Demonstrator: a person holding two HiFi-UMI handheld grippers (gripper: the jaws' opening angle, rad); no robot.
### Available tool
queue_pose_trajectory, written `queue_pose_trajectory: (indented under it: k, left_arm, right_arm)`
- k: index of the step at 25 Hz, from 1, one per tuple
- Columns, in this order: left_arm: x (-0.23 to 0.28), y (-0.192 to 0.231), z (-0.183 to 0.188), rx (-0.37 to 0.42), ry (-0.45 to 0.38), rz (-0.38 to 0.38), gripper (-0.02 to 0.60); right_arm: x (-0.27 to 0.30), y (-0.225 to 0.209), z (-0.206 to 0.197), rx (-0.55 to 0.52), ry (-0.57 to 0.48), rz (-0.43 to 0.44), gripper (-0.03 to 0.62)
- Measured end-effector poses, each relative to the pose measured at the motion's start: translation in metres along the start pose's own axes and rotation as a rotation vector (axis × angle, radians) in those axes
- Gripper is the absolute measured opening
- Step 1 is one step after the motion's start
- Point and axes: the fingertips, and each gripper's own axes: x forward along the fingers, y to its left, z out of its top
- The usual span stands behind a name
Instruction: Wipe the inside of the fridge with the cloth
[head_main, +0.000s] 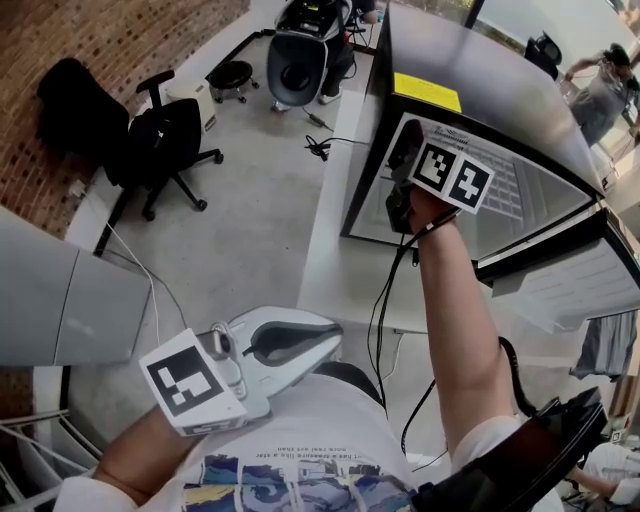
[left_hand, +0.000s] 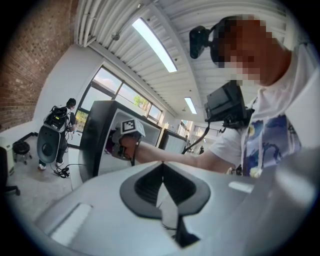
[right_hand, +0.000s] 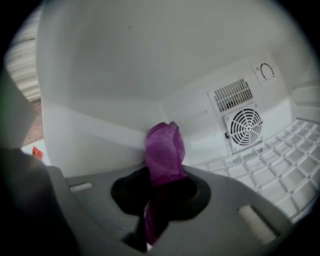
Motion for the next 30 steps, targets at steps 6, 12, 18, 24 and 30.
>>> queue_pose_trajectory:
  k: [6, 12, 18, 24, 30]
  left_arm:
    - [-0.001, -0.007, -0.004, 0.011, 0.014, -0.029, 0.008]
    - [0.008, -0.011, -0.010, 0.049, 0.035, -0.082, 0.008]
    - [0.035, -0.022, -0.010, 0.060, 0.045, -0.173, 0.008]
    - [0.069, -0.030, -0.010, 0.071, 0.052, -0.251, 0.008]
    - [0.093, -0.039, 0.000, 0.066, 0.061, -0.285, 0.008]
  right_arm:
    - [-0.019, -0.005, 0.006, 0.069, -0.044, 0.009, 0.052]
    - [-0.068, -0.047, 0.035, 0.108, -0.132, -0.074, 0.052]
    - [-0.137, -0.115, 0.075, 0.106, -0.236, -0.220, 0.052]
    - [-0.183, -0.169, 0.090, -0.126, -0.204, -0.427, 0.052]
    - [-0.177, -0.204, 0.055, -0.314, -0.058, -0.542, 0.052]
